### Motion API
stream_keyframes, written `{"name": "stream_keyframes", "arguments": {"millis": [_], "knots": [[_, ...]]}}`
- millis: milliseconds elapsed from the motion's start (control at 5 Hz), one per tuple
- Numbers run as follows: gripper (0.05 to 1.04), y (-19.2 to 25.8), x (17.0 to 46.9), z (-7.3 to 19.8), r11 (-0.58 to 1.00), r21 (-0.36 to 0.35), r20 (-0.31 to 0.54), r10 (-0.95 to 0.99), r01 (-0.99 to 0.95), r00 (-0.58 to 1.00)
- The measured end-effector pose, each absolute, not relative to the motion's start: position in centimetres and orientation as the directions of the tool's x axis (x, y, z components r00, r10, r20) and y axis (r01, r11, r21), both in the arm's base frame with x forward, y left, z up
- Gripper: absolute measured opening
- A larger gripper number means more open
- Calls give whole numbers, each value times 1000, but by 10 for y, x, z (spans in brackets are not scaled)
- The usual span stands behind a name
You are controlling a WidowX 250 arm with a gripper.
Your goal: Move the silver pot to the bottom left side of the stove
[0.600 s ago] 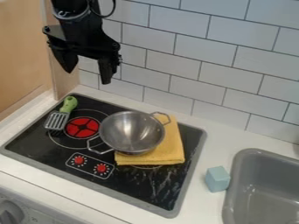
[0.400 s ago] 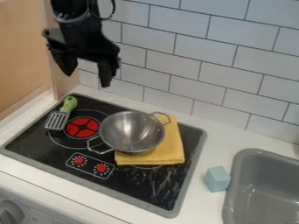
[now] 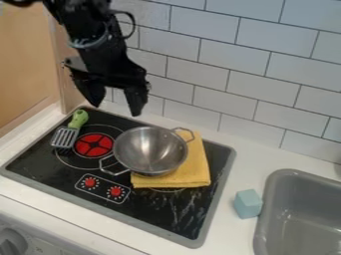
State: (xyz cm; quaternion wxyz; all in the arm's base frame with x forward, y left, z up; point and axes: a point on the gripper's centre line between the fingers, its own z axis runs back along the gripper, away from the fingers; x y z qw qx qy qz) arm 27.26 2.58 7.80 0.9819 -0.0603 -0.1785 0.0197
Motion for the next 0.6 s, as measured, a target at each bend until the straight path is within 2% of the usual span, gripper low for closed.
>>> {"name": "stream_keyframes", "arguments": {"millis": [600], "knots": [[999, 34, 272, 48, 958, -271, 290, 172, -91, 941]]}}
